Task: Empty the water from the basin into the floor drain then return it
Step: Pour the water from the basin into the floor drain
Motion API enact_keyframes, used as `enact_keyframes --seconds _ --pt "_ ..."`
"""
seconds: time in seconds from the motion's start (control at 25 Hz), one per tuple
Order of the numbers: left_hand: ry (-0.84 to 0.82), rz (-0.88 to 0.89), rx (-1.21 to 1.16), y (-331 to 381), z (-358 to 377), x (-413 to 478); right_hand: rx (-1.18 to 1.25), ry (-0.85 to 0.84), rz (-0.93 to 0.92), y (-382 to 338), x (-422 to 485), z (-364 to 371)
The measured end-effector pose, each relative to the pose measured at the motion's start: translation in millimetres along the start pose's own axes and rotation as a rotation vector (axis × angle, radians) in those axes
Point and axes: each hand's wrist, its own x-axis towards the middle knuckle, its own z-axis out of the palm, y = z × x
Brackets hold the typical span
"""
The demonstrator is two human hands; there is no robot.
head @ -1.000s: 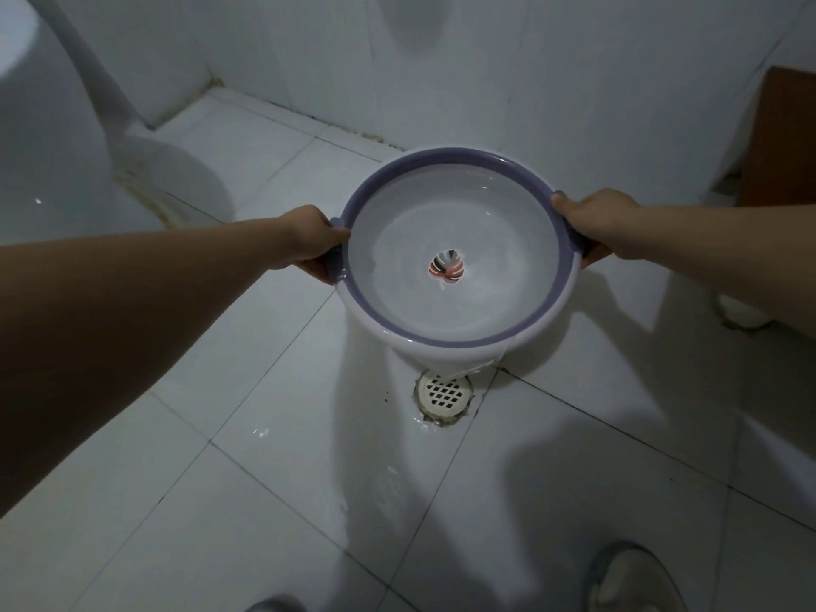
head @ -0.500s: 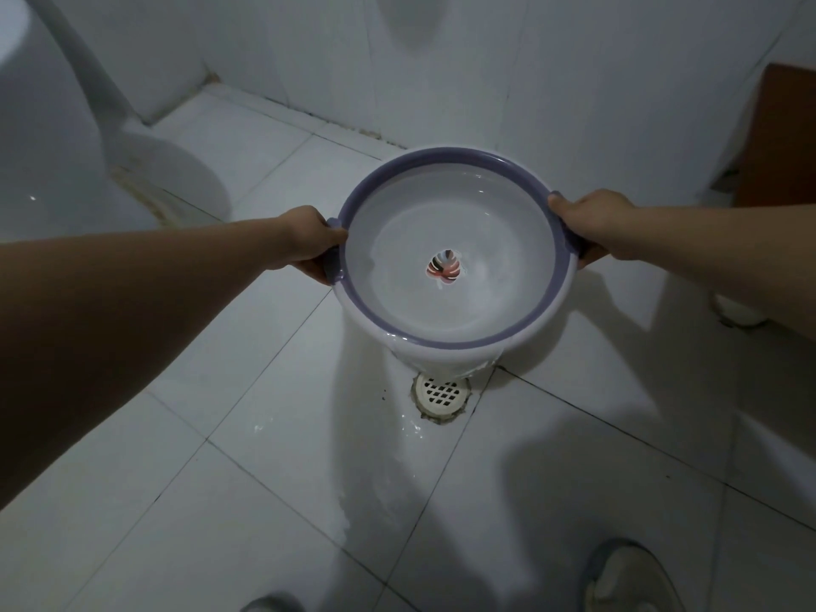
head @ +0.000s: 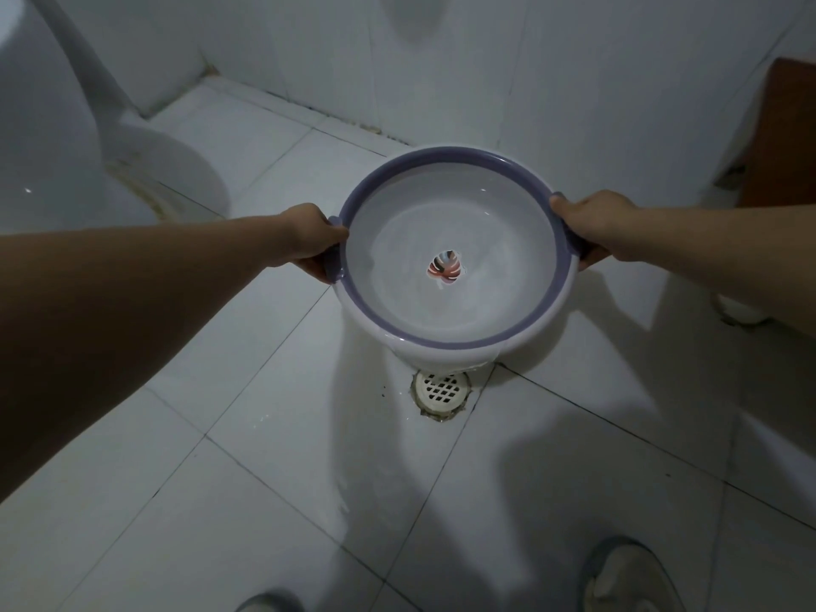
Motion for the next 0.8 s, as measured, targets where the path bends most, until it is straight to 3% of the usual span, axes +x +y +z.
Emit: enact_keyframes --seconds 0.8 --pt "-0.006 0.000 0.007 -0.3 3.6 5.1 -0.004 0.000 0.022 4.9 -2.8 3.6"
